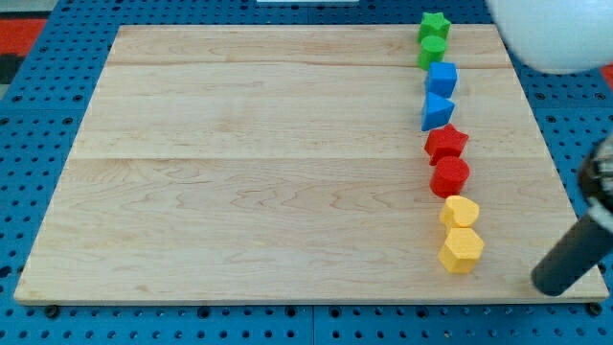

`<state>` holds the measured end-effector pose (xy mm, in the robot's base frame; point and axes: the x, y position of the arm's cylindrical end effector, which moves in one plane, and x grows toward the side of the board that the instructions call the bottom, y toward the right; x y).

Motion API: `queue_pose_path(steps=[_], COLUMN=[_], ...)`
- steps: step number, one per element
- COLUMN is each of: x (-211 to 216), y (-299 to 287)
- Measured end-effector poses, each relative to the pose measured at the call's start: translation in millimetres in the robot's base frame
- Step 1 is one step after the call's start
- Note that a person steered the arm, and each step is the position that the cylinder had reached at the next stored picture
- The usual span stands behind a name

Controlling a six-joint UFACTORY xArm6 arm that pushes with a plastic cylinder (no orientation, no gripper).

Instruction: Slide the yellow heart towards center of the board

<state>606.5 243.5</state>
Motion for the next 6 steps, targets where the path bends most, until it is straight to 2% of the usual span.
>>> queue_pose_path(steps=[2,3,5,6], x=[-72.4,-84.3,-145.1,-165.8], y=[-81.7,-157.3,-177.9,-220.3])
